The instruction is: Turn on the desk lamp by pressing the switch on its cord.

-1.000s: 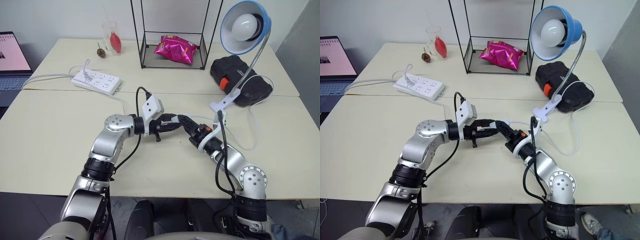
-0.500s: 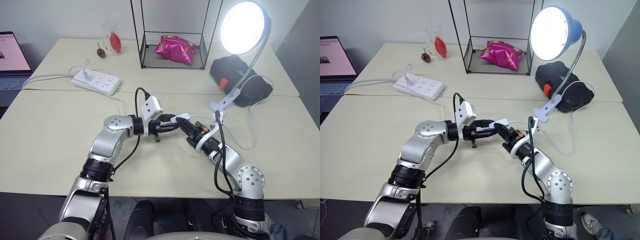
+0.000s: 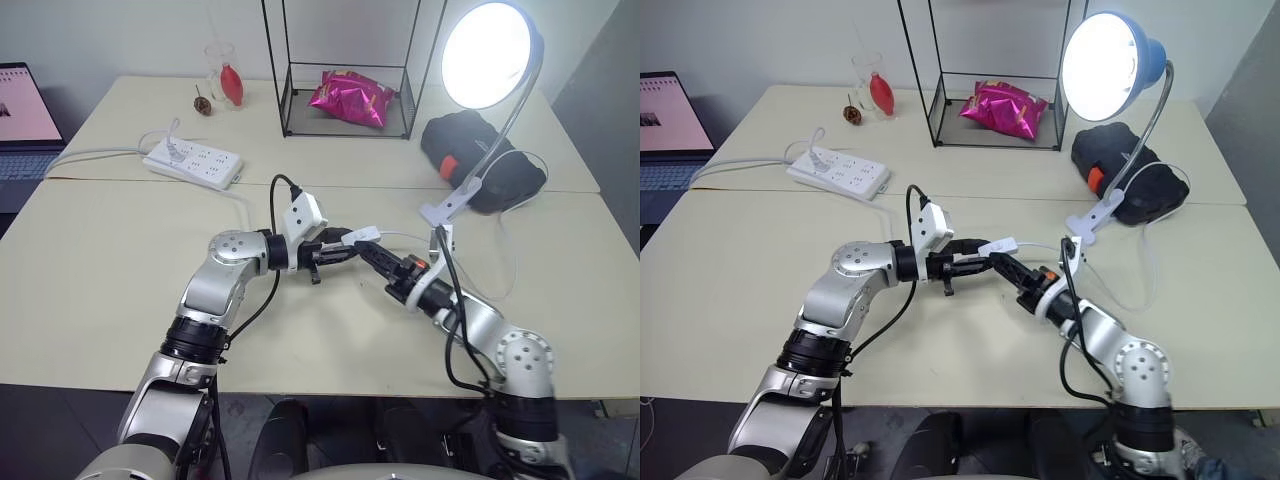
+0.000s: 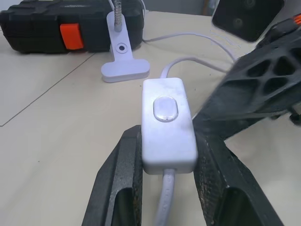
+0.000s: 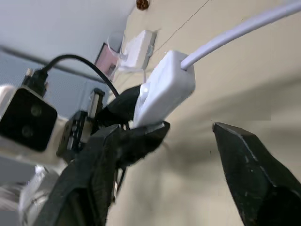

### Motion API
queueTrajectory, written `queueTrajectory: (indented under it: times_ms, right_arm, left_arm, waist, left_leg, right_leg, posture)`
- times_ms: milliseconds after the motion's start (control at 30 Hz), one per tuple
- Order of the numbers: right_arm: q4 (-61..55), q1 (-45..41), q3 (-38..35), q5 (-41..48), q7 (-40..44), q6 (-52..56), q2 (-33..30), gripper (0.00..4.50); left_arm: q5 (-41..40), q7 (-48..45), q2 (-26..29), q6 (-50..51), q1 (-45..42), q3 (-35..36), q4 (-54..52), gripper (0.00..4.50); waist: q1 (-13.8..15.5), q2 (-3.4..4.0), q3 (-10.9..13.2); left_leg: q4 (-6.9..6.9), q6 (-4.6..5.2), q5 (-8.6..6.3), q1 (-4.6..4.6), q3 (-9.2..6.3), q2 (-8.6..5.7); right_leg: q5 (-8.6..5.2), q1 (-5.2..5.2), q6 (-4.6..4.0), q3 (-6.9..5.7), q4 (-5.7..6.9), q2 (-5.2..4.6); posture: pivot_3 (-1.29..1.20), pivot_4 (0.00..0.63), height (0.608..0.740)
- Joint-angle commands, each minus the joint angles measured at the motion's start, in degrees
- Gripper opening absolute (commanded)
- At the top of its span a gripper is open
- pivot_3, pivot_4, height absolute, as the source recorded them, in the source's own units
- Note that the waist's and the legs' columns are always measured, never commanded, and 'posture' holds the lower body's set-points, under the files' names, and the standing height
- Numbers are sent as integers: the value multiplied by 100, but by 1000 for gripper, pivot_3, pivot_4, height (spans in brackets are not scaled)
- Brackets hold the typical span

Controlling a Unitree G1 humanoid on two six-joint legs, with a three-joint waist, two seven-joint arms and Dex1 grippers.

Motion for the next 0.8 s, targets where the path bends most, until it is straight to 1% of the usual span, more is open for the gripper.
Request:
queueTrajectory:
  times_ms: [33,67,100,200,267,333,367,500,667,733,767,800]
  right_arm:
    - [-960,21,279,-930,1246,148,-1353,4105]
    - [-1166,22,307,-1144,1578,98,-1745,4354]
    - [-1305,11,314,-1278,1828,40,-2020,4500]
    - [-1598,-82,247,-1795,2655,-254,-2837,4500]
    - [-1663,-153,339,-2444,3235,-579,-3418,4500]
    - [-1638,-206,496,-3035,3729,-931,-3860,4500]
    - [-1608,-224,560,-3251,3896,-1073,-3984,4500]
    - [-1449,-176,807,-4030,4519,-1623,-4288,4500]
    - [-1267,-99,884,-4540,4797,-1970,-4165,4500]
    - [-1196,-91,909,-4697,4895,-2071,-4108,4500]
    - [-1159,-92,916,-4770,4946,-2119,-4081,4500]
    - [-1107,-102,931,-4863,5000,-2187,-4058,4500]
  left_arm:
    - [156,77,59,-223,-9,-46,282,1116]
    - [204,53,89,-286,16,-72,368,1116]
    - [238,33,113,-335,30,-90,434,1116]
    - [362,-31,170,-563,41,-171,724,1116]
    - [451,-54,156,-718,16,-217,972,1116]
    - [594,-72,139,-971,-14,-308,1229,1116]
    - [647,-88,127,-1078,-28,-345,1328,1116]
    - [818,-118,38,-1521,-97,-447,1727,1116]
    - [919,-65,-37,-1759,-183,-477,2018,1116]
    - [980,-30,-38,-1836,-187,-502,2077,1823]
    - [994,-21,-36,-1865,-183,-507,2086,1936]
    - [987,-39,-23,-1869,-164,-506,2056,2167]
  waist:
    - [1,4,2]
    - [3,4,3]
    - [5,3,2]
    - [-6,2,3]
    - [-3,2,3]
    - [1,0,3]
    - [2,0,3]
    - [30,-1,3]
    - [60,-1,3]
    - [59,-1,3]
    - [60,-2,3]
    - [60,-2,3]
  left_leg:
    - [0,0,0,1,3,-3]
    - [0,0,0,1,3,-3]
    - [1,0,0,0,2,-3]
    - [-2,0,0,1,0,2]
    - [-3,0,0,1,0,3]
    - [-1,0,0,1,3,0]
    - [1,0,0,1,3,1]
    - [0,0,0,-1,5,0]
    - [1,0,0,-1,5,-5]
    - [7,0,0,-1,4,-6]
    - [9,0,0,0,4,-6]
    - [11,0,0,0,4,-6]
  right_leg:
    - [0,0,1,1,0,-2]
    - [-1,0,2,1,-1,-3]
    - [-1,-1,3,0,-3,-2]
    - [-2,-1,3,-2,-4,4]
    - [-2,-2,3,-2,-4,6]
    - [-2,-2,4,-1,-6,3]
    - [-2,0,4,-2,-9,3]
    - [-2,2,6,-2,-20,-1]
    - [-1,5,10,-2,-19,-7]
    - [0,8,13,-2,-18,-7]
    - [2,9,15,-2,-18,-7]
    - [2,10,16,-1,-17,-7]
  posture:
    - [0,150,740]
    - [0,150,740]
    - [0,150,740]
    - [0,150,740]
    - [0,150,740]
    - [0,150,740]
    - [0,150,740]
    - [0,150,740]
    - [0,150,740]
    - [0,150,740]
    - [0,150,740]
    - [0,150,740]
